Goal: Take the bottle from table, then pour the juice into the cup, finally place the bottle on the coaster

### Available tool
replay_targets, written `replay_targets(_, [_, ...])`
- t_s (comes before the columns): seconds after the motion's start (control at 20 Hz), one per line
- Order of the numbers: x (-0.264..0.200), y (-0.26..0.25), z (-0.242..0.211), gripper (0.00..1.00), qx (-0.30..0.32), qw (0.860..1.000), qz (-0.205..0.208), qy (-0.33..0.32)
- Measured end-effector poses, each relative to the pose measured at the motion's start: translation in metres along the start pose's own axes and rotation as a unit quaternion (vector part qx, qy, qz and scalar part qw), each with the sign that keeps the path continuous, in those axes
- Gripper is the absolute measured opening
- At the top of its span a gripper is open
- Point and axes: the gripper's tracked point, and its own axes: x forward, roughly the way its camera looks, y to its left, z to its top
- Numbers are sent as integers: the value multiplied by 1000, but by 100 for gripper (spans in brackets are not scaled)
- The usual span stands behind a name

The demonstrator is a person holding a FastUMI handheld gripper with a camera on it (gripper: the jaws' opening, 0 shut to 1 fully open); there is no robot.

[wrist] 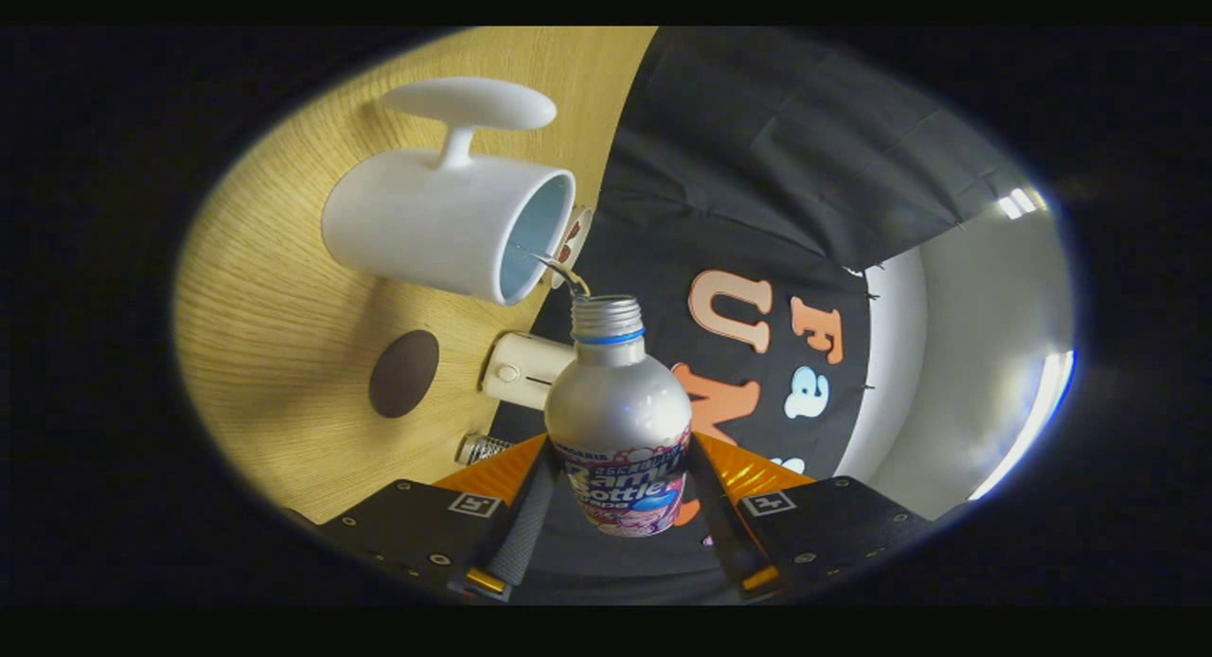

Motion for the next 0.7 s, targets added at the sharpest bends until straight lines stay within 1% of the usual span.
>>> replay_targets(0.7, [2,-8,7,77,-31,999,-11,-19])
